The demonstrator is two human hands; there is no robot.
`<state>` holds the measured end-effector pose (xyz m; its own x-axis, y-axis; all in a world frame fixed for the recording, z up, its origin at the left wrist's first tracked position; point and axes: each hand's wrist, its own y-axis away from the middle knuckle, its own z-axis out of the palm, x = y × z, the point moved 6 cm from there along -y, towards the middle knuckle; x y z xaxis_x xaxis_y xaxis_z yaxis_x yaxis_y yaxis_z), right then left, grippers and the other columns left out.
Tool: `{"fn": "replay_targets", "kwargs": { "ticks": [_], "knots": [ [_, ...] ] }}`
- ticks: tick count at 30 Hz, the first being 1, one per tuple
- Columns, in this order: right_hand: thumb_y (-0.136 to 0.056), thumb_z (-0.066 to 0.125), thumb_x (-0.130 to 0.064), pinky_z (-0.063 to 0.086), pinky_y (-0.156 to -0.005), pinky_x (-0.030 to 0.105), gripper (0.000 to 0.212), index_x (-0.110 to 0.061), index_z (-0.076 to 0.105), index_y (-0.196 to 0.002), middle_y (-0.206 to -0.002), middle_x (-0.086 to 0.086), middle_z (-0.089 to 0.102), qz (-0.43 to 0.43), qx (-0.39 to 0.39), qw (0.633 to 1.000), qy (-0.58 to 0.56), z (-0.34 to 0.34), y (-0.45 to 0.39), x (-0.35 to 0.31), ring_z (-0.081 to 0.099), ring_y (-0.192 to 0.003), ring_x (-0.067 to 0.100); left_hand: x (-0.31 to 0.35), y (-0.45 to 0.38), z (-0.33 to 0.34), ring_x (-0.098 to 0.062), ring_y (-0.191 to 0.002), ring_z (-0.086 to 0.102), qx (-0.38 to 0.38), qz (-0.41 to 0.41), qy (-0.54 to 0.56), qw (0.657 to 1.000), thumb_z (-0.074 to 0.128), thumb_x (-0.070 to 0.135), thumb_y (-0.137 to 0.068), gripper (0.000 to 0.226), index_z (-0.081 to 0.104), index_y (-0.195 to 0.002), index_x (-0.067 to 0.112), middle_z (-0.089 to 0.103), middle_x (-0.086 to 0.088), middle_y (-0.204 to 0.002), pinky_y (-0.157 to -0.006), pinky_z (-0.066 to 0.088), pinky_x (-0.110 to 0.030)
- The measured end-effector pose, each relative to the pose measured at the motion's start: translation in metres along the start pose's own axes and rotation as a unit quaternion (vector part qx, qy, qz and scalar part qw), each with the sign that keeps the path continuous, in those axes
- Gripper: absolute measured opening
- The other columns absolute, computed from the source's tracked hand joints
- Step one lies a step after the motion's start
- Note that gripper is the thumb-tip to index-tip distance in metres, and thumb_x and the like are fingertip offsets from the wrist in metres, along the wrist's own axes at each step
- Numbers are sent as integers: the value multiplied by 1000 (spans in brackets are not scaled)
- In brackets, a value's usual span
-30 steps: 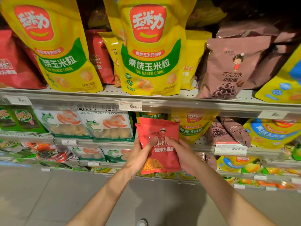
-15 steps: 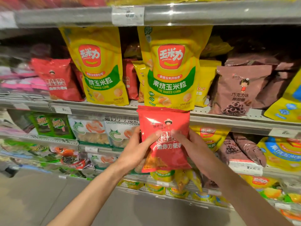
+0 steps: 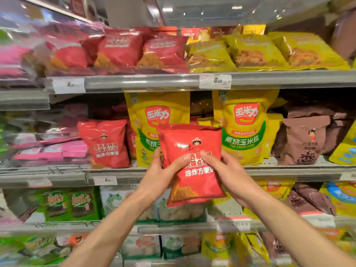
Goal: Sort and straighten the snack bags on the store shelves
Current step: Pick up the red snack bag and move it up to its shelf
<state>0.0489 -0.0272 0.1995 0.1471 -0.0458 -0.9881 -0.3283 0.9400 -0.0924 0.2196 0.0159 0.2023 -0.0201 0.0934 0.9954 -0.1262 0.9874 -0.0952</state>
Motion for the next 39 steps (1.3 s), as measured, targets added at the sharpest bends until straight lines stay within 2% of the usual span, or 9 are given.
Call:
{"fn": "replay_targets", "kwargs": {
  "ticks": [6, 11, 17, 22, 27, 31, 34, 36, 39],
  "knots": [
    [-92, 71, -32, 60, -81, 37, 38, -20, 65, -128, -110, 4, 79, 18, 5, 998, -57, 95, -20, 9, 77, -99, 23, 3, -8, -99, -13, -112, 71, 26, -3, -68, 997, 88, 73, -48, 120, 32, -148, 37, 65, 9, -130, -100, 57, -43],
    [-87, 73, -31, 57, -97, 48, 47, -14, 65, -130, -113, 11, 78, 53, -18, 994, -90, 154, -35, 15, 75, -105, 28, -3, -5, -157, -17, -103, 76, 59, -28, -22, 998, 93, 69, -40, 122, 43, -144, 30, 74, 2, -122, -97, 59, -46],
    [-80, 77, -34, 61, -84, 41, 54, -12, 63, -128, -108, 12, 79, 68, -29, 993, -92, 191, -41, 17, 77, -94, 25, -9, 0, -187, -20, -99, 77, 79, -37, 9, 996, 89, 59, -45, 97, 58, -131, 26, 79, 2, -113, -96, 59, -48],
    [-87, 78, -36, 64, -77, 43, 51, -19, 51, -127, -109, 9, 77, 52, 24, 998, -24, 187, -38, 17, 78, -88, 24, -10, 3, -188, -19, -97, 78, 88, -26, 8, 996, 88, 60, -51, 96, 56, -135, 27, 79, 3, -111, -92, 61, -48],
    [-70, 70, -74, 51, -106, 43, 88, -30, 42, -140, -138, -7, 59, -37, 63, 986, 150, 162, -41, -6, 63, -122, 13, -9, -2, -180, -17, -96, 77, 121, -13, 25, 992, 93, 52, -57, 89, 52, -133, 28, 77, 4, -113, -92, 61, -45],
    [-77, 73, -69, 40, -116, 47, 100, -17, 32, -153, -152, 1, 43, -90, 225, 936, 257, 98, -70, -29, 45, -138, 20, -7, -3, -190, -16, -101, 75, 155, 0, 21, 988, 94, 51, -60, 93, 48, -136, 26, 73, 3, -119, -92, 59, -41],
    [-75, 80, -62, 35, -119, 51, 113, -12, 22, -158, -160, 10, 33, -52, 254, 929, 262, 72, -97, -28, 36, -147, 28, -9, -1, -201, -18, -102, 76, 167, -2, 10, 986, 90, 61, -51, 103, 48, -138, 26, 73, 2, -121, -95, 60, -47],
    [-73, 85, -56, 43, -114, 48, 113, -13, 22, -156, -151, 8, 46, -33, 236, 945, 224, 68, -110, -22, 47, -138, 27, -8, 1, -206, -18, -102, 76, 174, 2, 4, 985, 90, 62, -50, 104, 49, -138, 26, 73, 1, -122, -94, 60, -47],
    [-77, 88, -38, 50, -90, 34, 90, -11, 36, -145, -118, -2, 58, -22, 194, 967, 164, 72, -119, -18, 60, -106, 16, -9, 3, -211, -19, -104, 75, 183, 4, 2, 983, 89, 63, -49, 104, 48, -138, 26, 72, 1, -122, -94, 60, -47]
  ]
}}
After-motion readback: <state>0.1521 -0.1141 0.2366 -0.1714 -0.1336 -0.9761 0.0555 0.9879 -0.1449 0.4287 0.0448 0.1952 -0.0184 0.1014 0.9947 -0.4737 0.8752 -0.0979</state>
